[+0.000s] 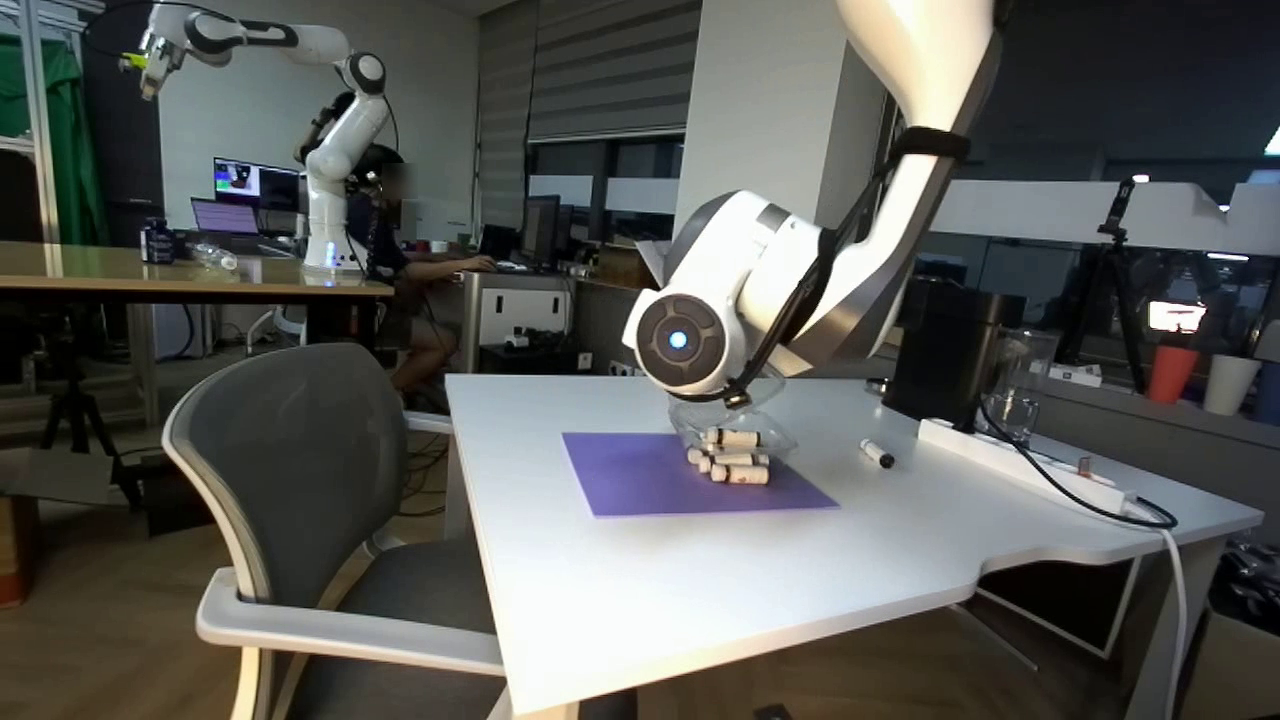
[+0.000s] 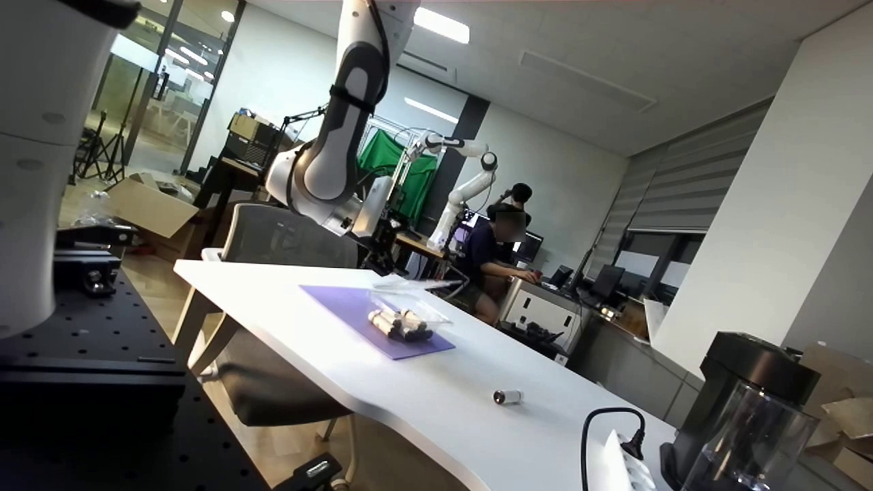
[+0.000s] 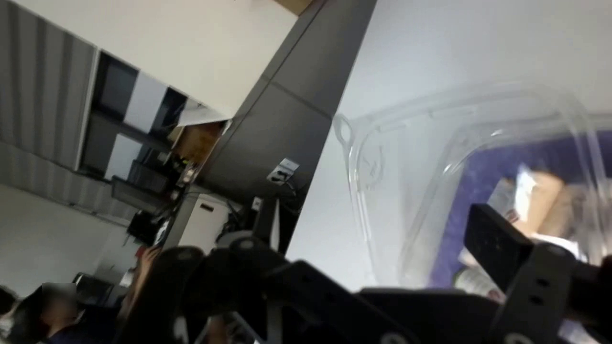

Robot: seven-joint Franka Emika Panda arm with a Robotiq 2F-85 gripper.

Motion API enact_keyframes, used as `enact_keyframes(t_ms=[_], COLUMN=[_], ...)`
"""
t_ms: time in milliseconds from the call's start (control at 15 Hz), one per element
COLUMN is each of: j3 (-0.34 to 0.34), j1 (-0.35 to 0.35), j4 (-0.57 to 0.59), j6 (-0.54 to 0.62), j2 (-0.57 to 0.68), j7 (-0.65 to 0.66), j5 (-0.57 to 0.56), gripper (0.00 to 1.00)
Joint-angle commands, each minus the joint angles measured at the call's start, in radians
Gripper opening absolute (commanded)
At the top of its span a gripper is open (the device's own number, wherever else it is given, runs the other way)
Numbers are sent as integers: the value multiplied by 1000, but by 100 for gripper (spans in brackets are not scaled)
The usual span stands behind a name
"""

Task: Close the lid of the bowl

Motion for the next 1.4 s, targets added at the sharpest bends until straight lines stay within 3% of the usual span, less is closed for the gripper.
enact_keyframes(t_ms=[0, 400, 733, 800, 867, 1133, 1333], j3=[-57, -124, -214, -189, -235, -260, -199], j1=[-94, -211, -236, -274, -239, -242, -302], j4=[-94, -92, -87, -89, -85, -96, -113], j6=[129, 465, 755, 768, 776, 797, 813], j2=[-111, -315, -431, -438, -435, -431, -447], j7=[9, -46, -222, -269, -316, -470, -579], j5=[113, 345, 700, 791, 894, 1267, 1551], gripper=[100, 100, 100, 100, 100, 100, 100])
